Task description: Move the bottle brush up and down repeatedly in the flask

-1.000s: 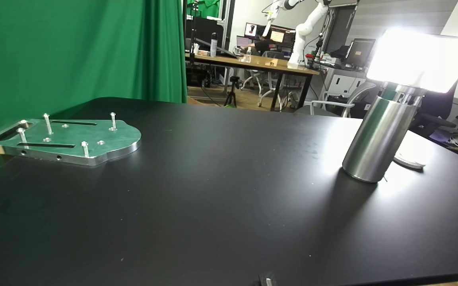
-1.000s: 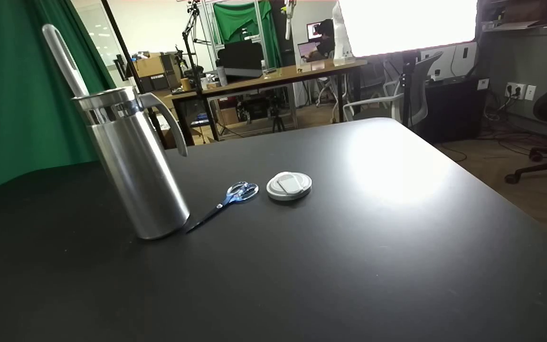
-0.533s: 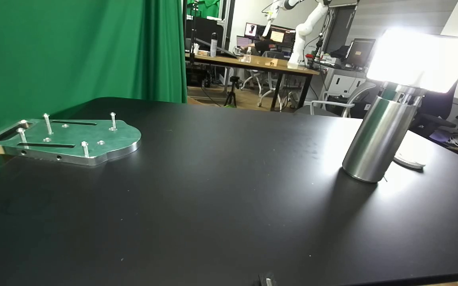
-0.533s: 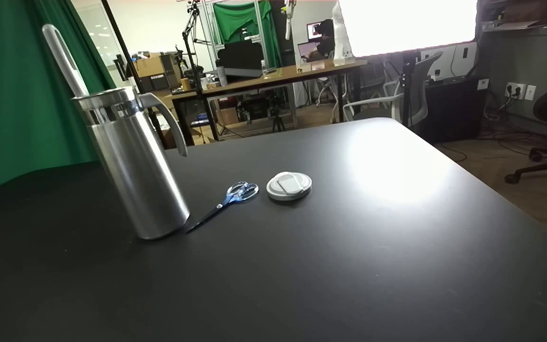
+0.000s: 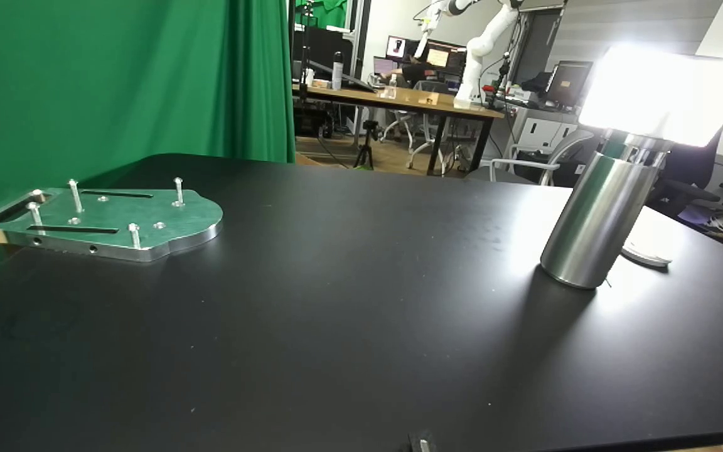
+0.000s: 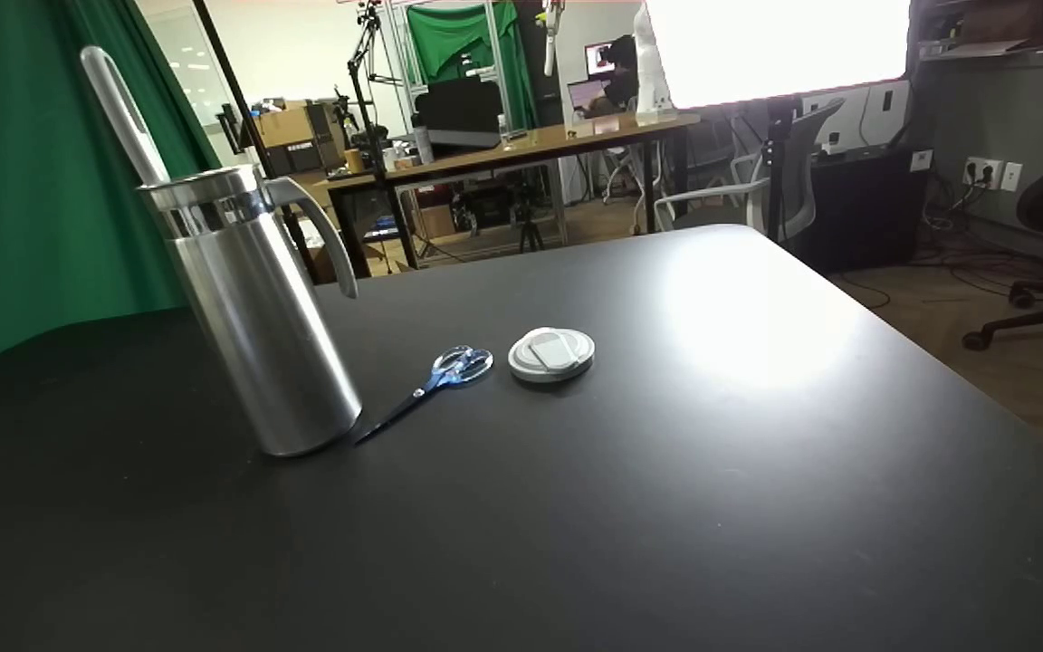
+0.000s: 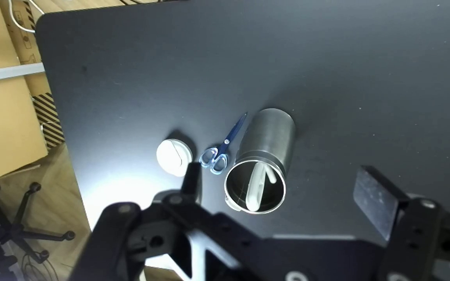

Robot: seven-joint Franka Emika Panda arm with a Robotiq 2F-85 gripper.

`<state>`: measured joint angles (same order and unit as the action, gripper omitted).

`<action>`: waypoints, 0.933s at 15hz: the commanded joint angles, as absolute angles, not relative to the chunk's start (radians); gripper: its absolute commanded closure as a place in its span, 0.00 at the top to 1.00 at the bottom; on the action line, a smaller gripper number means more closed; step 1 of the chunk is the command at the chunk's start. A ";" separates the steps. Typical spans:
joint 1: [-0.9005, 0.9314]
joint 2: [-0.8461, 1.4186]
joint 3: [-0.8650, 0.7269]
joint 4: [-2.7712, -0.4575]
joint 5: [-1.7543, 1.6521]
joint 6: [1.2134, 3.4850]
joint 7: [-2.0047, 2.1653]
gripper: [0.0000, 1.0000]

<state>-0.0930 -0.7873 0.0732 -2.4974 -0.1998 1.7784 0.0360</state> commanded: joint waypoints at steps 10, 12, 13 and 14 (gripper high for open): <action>-0.048 -0.496 -0.101 -2.462 -0.170 1.989 -0.212 1.00; -0.050 -0.453 -0.115 -2.465 -0.153 2.007 -0.229 1.00; -0.051 -0.430 -0.120 -2.465 -0.146 2.020 -0.236 1.00; -0.051 -0.405 -0.127 -2.463 -0.138 2.037 -0.249 1.00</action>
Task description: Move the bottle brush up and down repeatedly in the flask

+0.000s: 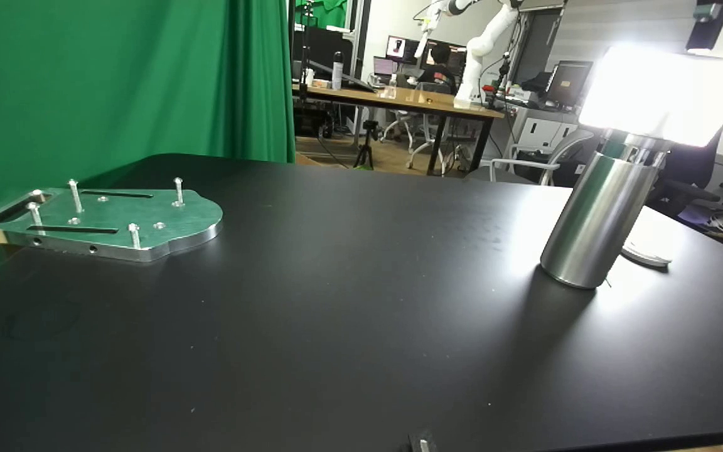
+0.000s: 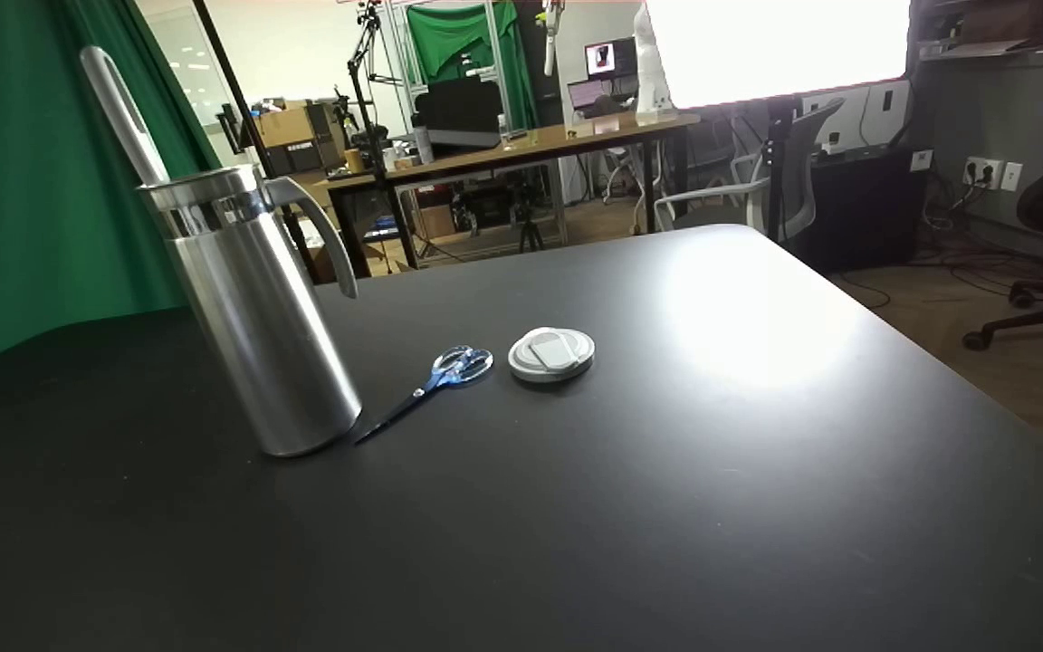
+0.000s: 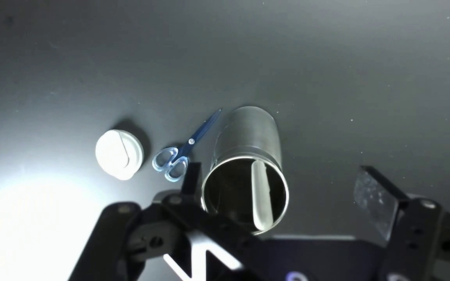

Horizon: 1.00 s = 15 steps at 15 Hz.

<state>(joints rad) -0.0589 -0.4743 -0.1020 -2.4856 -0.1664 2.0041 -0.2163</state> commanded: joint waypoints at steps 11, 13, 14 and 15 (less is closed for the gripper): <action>-0.056 -0.244 -0.147 -2.441 -0.034 2.149 -0.348 0.39; -0.057 -0.245 -0.146 -2.440 -0.022 2.152 -0.353 0.25; -0.058 -0.249 -0.144 -2.438 -0.019 2.149 -0.349 0.19; -0.059 -0.257 -0.144 -2.436 -0.019 2.147 -0.349 0.12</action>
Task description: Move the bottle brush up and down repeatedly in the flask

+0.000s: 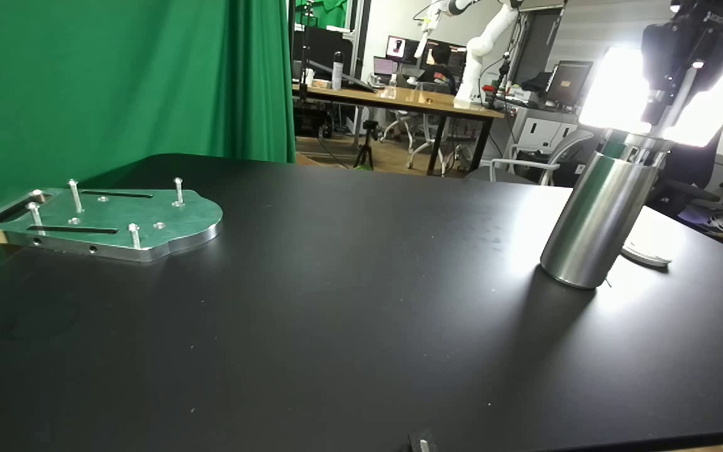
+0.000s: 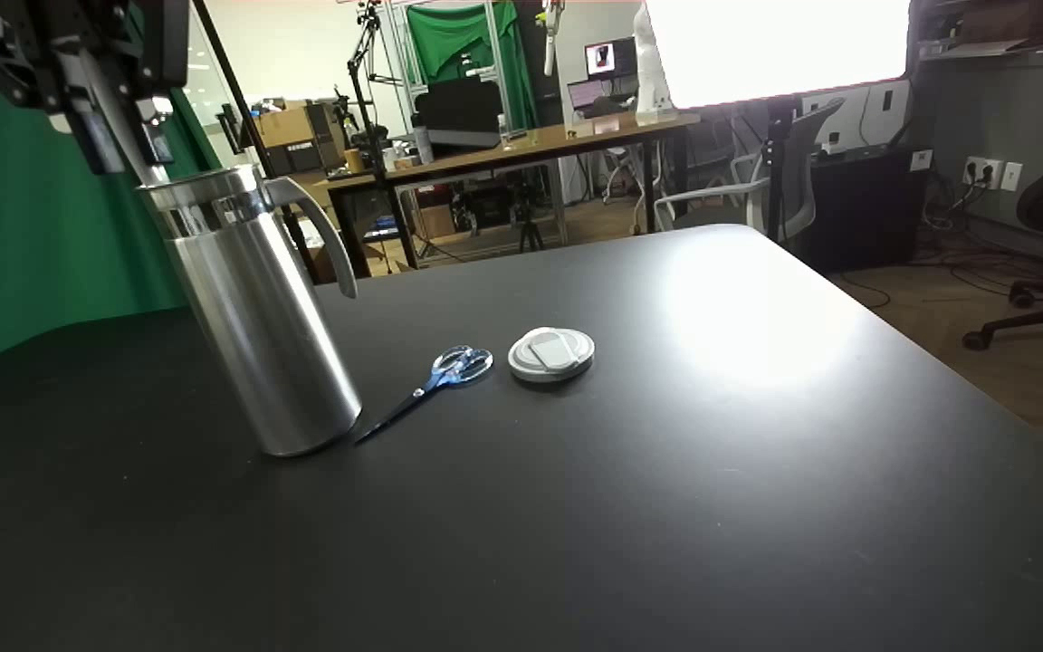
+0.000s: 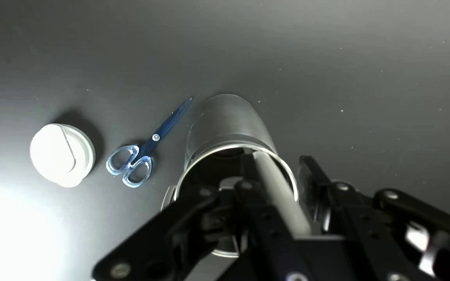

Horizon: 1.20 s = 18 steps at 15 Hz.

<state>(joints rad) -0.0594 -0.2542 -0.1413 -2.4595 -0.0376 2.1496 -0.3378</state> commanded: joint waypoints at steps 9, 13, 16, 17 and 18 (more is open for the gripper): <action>-0.068 -0.416 -0.143 -2.365 -0.044 2.032 -0.336 0.04; -0.068 -0.485 -0.141 -2.305 -0.049 1.947 -0.326 0.04; -0.067 -0.522 -0.140 -2.273 -0.056 1.916 -0.323 0.04; -0.066 -0.529 -0.139 -2.270 -0.059 1.915 -0.323 0.04; -0.066 -0.531 -0.139 -2.269 -0.062 1.915 -0.322 0.04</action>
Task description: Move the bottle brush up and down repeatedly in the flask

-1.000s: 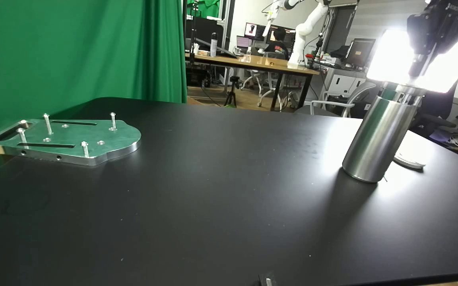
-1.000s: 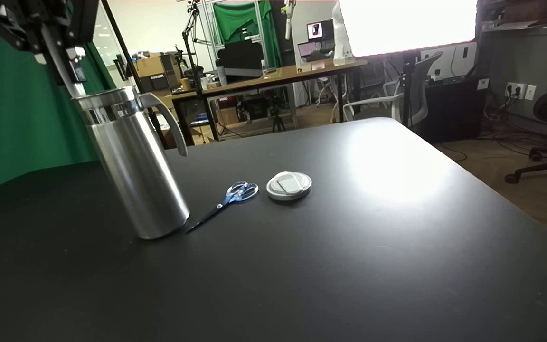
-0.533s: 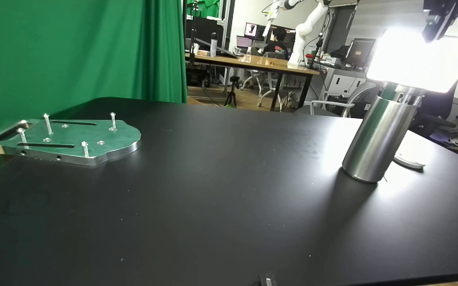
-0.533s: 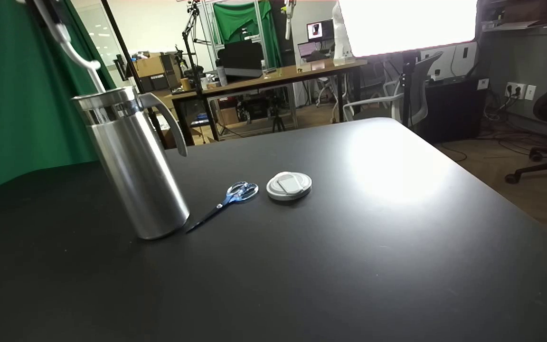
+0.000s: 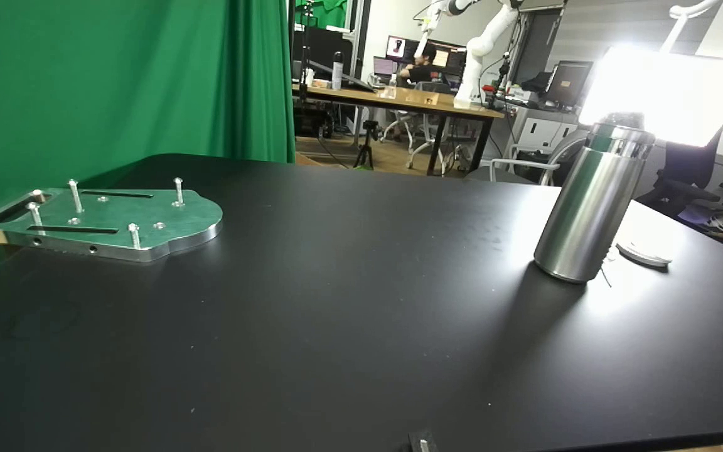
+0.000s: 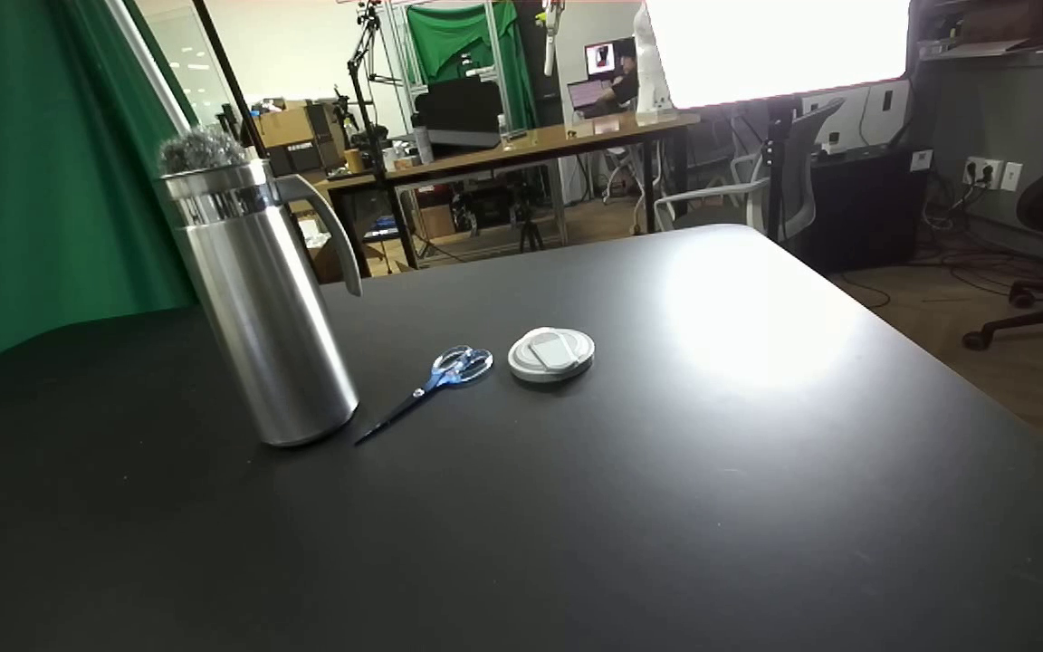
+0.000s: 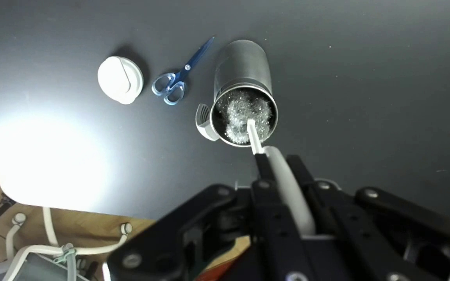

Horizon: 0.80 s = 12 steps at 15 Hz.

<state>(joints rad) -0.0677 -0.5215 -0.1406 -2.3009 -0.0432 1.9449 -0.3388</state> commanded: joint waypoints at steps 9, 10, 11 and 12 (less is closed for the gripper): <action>-0.058 -0.450 -0.134 -2.289 -0.091 1.876 -0.324 0.04; -0.057 -0.438 -0.137 -2.289 -0.085 1.869 -0.326 0.04; -0.057 -0.429 -0.140 -2.291 -0.078 1.865 -0.330 0.04; -0.059 -0.418 -0.141 -2.294 -0.076 1.861 -0.328 0.04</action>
<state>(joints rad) -0.0632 -0.4431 -0.1333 -2.3043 -0.0814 1.8946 -0.3376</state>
